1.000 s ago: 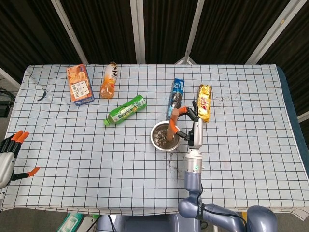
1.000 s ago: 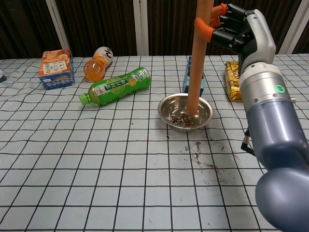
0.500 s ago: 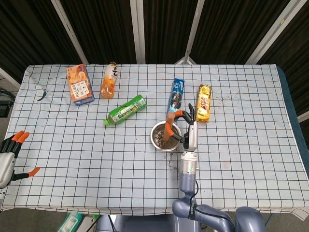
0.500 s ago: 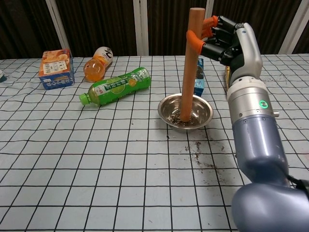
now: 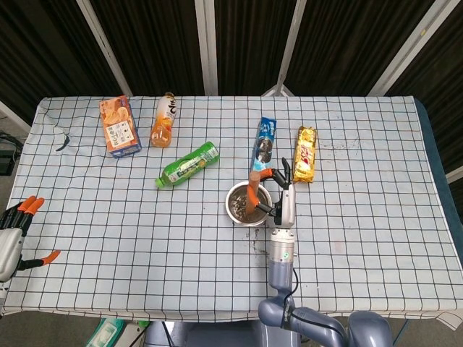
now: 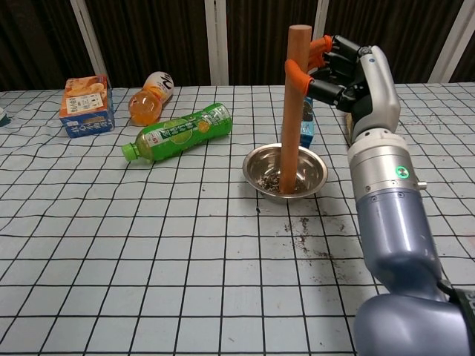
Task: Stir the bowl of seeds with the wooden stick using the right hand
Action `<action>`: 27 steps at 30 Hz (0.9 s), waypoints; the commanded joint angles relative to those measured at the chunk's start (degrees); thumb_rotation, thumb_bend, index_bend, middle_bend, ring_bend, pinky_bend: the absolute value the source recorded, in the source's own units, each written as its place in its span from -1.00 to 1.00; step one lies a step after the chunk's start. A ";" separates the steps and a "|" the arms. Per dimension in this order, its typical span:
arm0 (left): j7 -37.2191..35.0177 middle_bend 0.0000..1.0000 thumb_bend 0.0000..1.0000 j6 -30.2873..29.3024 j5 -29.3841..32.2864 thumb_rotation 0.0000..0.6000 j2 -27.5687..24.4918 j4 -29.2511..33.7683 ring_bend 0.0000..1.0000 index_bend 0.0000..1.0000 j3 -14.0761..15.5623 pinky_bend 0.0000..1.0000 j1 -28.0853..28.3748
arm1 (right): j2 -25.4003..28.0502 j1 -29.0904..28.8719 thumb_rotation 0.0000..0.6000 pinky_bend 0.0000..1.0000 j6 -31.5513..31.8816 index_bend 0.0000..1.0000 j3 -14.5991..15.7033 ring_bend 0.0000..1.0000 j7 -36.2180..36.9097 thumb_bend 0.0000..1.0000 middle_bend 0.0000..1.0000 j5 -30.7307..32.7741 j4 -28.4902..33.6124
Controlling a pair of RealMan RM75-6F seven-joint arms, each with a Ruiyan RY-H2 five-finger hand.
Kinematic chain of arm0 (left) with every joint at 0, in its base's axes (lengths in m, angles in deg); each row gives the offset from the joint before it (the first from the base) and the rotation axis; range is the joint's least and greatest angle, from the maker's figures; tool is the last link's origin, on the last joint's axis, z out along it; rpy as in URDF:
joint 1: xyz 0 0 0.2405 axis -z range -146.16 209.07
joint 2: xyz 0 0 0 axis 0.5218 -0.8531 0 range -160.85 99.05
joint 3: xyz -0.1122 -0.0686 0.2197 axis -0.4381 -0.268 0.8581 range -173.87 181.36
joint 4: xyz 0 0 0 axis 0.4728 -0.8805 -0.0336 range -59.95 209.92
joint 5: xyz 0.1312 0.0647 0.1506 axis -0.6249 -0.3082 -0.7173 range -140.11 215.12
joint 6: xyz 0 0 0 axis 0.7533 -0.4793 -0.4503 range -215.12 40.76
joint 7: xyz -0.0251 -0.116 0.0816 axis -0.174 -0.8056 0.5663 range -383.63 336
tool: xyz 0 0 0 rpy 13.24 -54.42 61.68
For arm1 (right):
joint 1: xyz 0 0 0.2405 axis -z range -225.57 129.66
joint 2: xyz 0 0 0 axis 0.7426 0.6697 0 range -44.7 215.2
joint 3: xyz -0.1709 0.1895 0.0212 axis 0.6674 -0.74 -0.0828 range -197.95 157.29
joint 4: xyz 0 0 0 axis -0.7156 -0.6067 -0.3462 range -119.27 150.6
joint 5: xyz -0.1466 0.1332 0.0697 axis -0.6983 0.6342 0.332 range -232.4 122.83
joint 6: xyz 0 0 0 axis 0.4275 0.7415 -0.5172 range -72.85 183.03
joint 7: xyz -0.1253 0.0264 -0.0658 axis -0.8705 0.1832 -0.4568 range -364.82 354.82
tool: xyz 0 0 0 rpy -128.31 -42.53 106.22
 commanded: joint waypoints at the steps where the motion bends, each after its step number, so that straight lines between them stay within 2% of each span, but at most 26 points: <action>1: 0.10 -1.00 -0.95 -0.02 0.00 1.00 0.02 0.00 -1.00 -1.00 -0.03 -1.00 0.03 | -0.21 0.32 1.00 -1.00 -0.22 0.54 0.36 0.02 0.15 0.39 0.31 0.10 -0.53; 11: 0.04 -1.00 -0.95 -0.05 -0.01 1.00 0.10 -0.10 -1.00 -1.00 -0.05 -1.00 0.07 | -0.49 0.63 1.00 -1.00 -0.22 0.54 0.55 0.02 0.86 0.39 0.31 -0.26 -1.21; 20: 0.28 -1.00 -0.95 0.01 0.16 1.00 0.10 0.16 -1.00 -1.00 -0.14 -1.00 0.18 | 3.05 -0.80 1.00 -1.00 1.85 0.54 -2.10 0.02 -1.69 0.39 0.31 -2.15 5.34; 27: 0.26 -1.00 -0.95 -0.09 0.08 1.00 0.12 0.08 -1.00 -1.00 -0.07 -1.00 0.12 | 3.49 -0.11 1.00 -1.00 0.63 0.54 -1.72 0.02 -2.83 0.39 0.31 -0.75 6.37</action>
